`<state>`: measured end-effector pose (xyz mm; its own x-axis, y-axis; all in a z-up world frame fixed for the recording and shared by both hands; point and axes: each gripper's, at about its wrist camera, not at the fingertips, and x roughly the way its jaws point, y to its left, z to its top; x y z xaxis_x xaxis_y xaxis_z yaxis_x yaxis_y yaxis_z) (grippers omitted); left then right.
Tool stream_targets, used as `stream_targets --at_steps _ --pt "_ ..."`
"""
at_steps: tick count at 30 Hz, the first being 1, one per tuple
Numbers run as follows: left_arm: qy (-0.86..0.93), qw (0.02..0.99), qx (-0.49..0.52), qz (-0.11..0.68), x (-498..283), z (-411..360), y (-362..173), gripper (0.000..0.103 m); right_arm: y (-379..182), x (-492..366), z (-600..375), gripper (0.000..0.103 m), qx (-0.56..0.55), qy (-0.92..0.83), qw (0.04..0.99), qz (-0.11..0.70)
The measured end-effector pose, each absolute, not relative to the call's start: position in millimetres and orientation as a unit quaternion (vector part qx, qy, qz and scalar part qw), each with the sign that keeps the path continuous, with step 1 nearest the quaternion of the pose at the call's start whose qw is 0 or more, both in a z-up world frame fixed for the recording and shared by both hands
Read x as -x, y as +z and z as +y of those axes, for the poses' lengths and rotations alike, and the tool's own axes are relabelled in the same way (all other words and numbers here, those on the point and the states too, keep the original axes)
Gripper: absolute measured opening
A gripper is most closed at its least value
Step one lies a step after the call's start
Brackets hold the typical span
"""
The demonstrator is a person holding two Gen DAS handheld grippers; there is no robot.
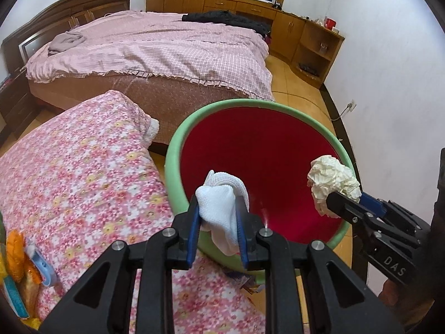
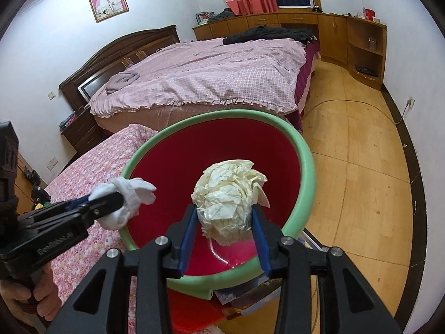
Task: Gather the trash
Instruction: 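Open both tools to drop sock and paper into the bucket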
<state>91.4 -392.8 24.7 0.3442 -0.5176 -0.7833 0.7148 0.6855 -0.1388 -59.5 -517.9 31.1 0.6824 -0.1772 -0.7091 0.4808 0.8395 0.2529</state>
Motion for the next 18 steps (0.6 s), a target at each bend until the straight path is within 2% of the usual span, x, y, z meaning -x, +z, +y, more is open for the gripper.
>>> stream_targets --at_steps 2,4,7,11,18 --pt "-0.378 0.812 -0.117 0.428 -91 -395 23 0.024 31 59 -520 0.044 -0.216 -0.182 0.893 0.35" --pt "-0.376 0.812 -0.116 0.431 -94 -396 22 0.033 31 57 -522 0.045 -0.218 -0.178 0.895 0.347" --pt "-0.371 0.814 -0.108 0.434 -98 -396 21 0.04 31 57 -523 0.05 -0.223 -0.177 0.895 0.343" --pt "-0.37 0.816 -0.106 0.431 -102 -393 23 0.042 33 57 -523 0.054 -0.225 -0.175 0.897 0.337" --pt "-0.371 0.825 -0.106 0.413 -92 -379 39 0.042 42 60 -514 0.054 -0.223 -0.171 0.901 0.33"
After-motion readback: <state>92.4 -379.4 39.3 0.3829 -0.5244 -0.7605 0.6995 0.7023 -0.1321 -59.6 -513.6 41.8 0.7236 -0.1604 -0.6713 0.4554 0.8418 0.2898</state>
